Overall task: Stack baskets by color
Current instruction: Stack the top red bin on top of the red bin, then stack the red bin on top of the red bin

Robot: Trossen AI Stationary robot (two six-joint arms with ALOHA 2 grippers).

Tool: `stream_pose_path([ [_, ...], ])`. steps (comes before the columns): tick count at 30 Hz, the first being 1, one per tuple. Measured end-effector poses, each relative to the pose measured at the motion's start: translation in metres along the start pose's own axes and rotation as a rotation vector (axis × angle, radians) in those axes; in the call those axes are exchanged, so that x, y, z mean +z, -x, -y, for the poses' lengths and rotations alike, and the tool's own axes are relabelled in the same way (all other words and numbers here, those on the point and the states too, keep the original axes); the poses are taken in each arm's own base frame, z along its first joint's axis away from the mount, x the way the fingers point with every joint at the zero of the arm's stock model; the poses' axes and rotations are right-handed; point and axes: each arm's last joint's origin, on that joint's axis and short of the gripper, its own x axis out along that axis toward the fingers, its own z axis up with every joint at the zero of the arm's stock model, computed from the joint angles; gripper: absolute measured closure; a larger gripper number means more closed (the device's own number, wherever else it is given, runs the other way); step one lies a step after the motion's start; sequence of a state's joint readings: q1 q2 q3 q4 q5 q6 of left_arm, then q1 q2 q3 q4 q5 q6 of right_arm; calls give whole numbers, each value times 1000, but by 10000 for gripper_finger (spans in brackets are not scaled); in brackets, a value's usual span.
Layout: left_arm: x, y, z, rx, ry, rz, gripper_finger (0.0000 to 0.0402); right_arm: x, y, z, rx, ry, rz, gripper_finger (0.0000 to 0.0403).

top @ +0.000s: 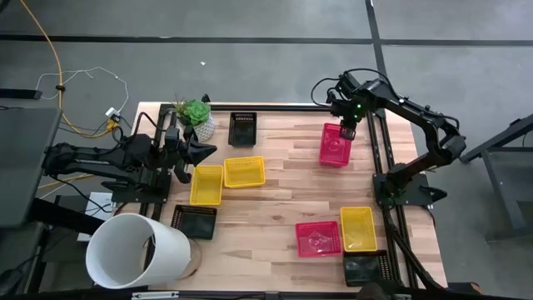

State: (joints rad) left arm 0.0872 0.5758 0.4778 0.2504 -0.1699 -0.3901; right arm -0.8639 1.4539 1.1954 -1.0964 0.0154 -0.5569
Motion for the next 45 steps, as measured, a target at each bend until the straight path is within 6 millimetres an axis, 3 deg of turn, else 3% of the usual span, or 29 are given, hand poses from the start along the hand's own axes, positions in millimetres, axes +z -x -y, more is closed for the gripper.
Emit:
stream_pose_path([
  [5, 0, 0, 0, 0, 0, 0, 401, -5, 11, 2, -42, -19, 15, 213],
  [9, 0, 0, 0, 0, 0, 0, 401, -13, 24, 0, 34, -165, 139, 203],
  [13, 0, 0, 0, 0, 0, 0, 401, -25, 28, -11, 68, -306, 341, 255],
  [17, 0, 0, 0, 0, 0, 0, 401, -42, 12, -36, 59, -476, 534, 373],
  [18, 0, 0, 0, 1, -5, 1, 401, -46, 6, -43, 39, -518, 577, 387],
  [22, 0, 0, 0, 1, -35, 1, 401, -50, -13, -60, -111, -740, 719, 386],
  [27, 0, 0, 0, 3, -34, 2, 401, -50, -36, -72, -263, -883, 733, 397],
  [39, 0, 0, 0, 6, -34, 3, 401, -40, -73, -73, -286, -892, 576, 402],
  [42, 0, 0, 0, 6, -34, 2, 401, -36, -71, -73, -261, -882, 587, 403],
  [45, 0, 0, 0, 6, -34, 2, 401, -30, -46, -75, -249, -825, 678, 403],
])
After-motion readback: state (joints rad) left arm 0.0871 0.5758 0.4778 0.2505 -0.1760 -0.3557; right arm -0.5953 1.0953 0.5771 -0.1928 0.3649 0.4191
